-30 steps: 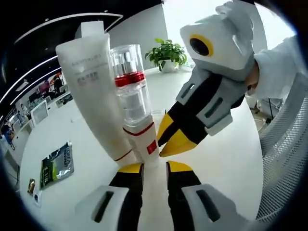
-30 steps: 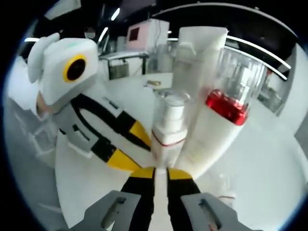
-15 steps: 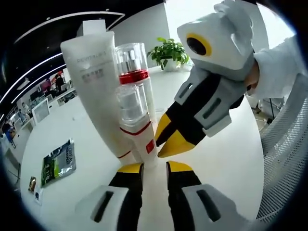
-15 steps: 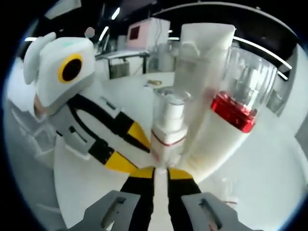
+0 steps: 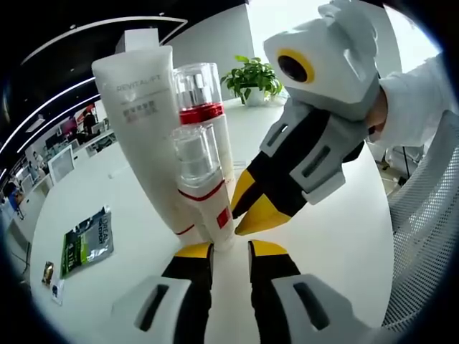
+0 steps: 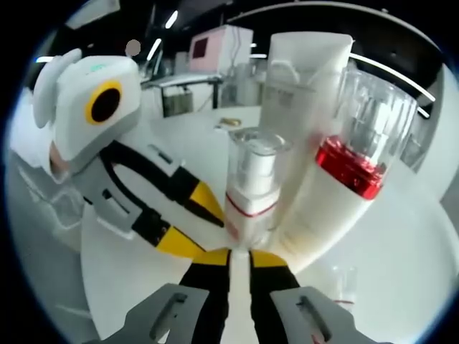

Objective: Arrange the skincare products in the storage area until every visible bottle or jar stands upright without overlapping.

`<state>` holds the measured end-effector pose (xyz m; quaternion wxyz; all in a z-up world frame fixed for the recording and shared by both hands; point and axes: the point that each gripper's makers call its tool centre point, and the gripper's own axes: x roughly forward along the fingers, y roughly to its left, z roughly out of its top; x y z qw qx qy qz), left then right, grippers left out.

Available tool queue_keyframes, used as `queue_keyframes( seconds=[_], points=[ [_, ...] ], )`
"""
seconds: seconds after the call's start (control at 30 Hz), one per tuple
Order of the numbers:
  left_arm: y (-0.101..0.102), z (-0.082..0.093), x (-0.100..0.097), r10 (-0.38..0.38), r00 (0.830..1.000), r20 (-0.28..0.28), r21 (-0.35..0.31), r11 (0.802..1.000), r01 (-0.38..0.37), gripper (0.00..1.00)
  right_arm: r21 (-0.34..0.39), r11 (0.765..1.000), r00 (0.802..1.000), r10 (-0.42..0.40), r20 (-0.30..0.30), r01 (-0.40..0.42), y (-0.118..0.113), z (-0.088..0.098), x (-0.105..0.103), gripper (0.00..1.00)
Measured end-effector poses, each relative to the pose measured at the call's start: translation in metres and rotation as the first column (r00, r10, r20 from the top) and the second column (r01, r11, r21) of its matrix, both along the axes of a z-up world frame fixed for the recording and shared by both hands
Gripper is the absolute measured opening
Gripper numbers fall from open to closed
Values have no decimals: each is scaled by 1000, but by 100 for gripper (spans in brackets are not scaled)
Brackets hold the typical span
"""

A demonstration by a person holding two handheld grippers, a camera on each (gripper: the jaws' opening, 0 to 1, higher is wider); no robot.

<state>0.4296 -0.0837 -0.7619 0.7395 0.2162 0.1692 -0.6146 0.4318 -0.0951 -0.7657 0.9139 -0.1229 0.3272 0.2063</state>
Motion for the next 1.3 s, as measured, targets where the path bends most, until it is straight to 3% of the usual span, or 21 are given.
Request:
queue_keyframes(
  seconds=[0.87,1.1,1.3],
  points=[
    [5,6,7,18,1000,13,-8,1000,-18,16,41,998,999,-41,3,40,-11,5,-14,8],
    [6,25,14,35,999,35,-42,999,-34,16,59,997,999,-40,11,40,-10,12,-21,9],
    [16,40,19,35,999,33,-17,999,-34,16,67,998,1000,-3,22,2,-4,21,-28,2]
  ],
)
